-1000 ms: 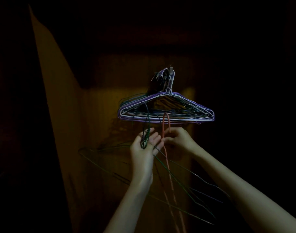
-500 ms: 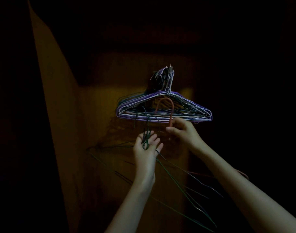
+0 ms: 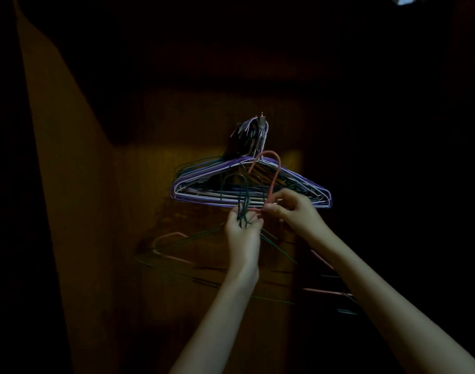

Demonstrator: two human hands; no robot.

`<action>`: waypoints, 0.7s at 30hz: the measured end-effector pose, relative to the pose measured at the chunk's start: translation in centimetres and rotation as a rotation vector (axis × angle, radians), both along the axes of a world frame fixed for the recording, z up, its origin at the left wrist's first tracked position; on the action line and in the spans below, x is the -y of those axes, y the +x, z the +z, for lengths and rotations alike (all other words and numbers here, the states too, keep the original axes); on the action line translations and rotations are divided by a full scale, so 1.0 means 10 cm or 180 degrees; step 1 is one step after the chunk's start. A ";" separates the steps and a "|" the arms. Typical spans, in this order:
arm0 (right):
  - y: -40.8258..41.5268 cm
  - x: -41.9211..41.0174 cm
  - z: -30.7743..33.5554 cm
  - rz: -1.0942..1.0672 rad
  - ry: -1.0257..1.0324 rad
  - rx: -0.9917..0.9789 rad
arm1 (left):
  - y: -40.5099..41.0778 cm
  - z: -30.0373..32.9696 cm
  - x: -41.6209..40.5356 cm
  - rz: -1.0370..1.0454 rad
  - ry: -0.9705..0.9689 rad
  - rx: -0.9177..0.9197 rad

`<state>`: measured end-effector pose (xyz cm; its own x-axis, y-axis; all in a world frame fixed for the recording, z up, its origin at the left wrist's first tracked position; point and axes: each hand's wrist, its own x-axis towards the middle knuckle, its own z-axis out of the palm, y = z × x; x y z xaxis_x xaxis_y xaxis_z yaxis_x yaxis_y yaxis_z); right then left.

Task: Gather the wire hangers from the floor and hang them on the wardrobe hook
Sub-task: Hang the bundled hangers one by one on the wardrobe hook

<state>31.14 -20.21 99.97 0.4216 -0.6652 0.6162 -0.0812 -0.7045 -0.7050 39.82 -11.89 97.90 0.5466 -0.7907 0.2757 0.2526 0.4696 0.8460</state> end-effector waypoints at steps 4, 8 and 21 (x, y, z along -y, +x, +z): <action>-0.13 0.14 -0.02 -0.0088 0.0174 -0.0320 | -0.03 0.07 0.14 0.0024 -0.0034 -0.0085; -0.25 0.26 0.01 -0.0153 0.0115 -0.0505 | -0.06 0.13 0.26 0.0116 -0.0176 -0.0077; -0.04 0.62 0.44 -0.0879 -0.0633 0.0744 | 0.04 0.33 0.50 0.0225 -0.0515 0.0105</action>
<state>30.79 -26.38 104.33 0.0772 -0.5920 0.8023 -0.1401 -0.8031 -0.5791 40.23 -16.94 101.21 0.5877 -0.6944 0.4151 0.1873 0.6160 0.7652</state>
